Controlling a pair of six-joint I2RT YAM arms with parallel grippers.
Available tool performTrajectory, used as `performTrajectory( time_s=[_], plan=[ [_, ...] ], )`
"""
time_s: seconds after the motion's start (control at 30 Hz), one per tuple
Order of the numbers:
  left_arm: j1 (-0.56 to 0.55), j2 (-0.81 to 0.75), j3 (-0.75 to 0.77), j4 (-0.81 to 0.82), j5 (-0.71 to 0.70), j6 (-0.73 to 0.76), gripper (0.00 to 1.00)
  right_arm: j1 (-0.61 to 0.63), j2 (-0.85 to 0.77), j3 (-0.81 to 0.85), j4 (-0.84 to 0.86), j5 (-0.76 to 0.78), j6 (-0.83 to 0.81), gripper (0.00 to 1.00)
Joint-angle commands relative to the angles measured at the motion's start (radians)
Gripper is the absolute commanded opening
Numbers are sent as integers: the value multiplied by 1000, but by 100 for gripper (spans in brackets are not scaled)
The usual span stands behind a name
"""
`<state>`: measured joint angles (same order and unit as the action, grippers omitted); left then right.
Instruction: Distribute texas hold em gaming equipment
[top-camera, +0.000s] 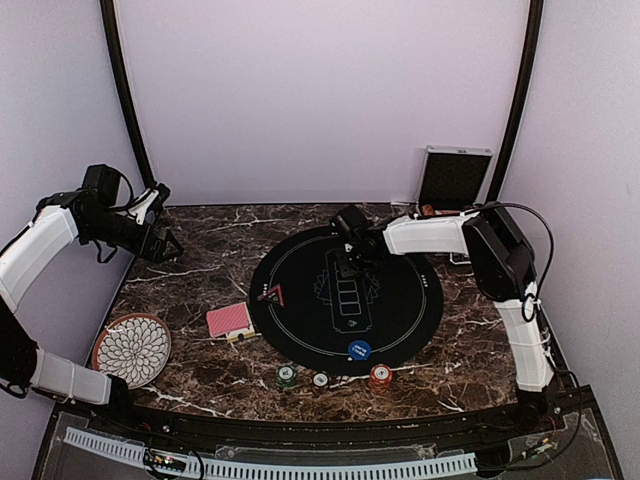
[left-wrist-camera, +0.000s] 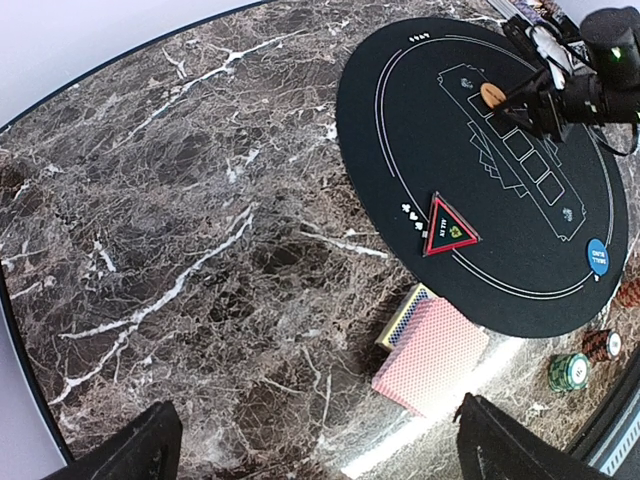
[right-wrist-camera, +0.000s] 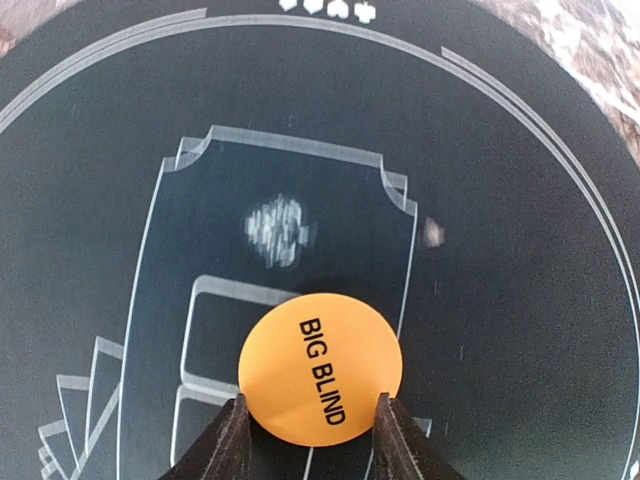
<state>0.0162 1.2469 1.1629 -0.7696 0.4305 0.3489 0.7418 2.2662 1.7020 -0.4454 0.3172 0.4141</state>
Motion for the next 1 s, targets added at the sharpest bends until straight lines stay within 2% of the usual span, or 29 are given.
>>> performTrajectory(
  time_s=[0.0,0.37,0.6,0.67,0.77,0.97],
  plan=[
    [5,-28,23,-36,17,14,99,-29,83,91,16,-60,-20,42],
    [5,-34,16,-41,23,24,99,-76,249,365,-52,-102,-46,41],
    [5,-26,19,-47,30,26,99,-102,308,454,-56,-180,-66,43],
    [5,-25,22,-50,30,28,99,-102,320,487,-73,-198,-84,46],
    [5,-24,22,-56,32,29,99,-101,288,479,-84,-204,-97,56],
    [5,-16,24,-61,34,28,99,-56,76,285,-43,-182,-154,76]
  ],
)
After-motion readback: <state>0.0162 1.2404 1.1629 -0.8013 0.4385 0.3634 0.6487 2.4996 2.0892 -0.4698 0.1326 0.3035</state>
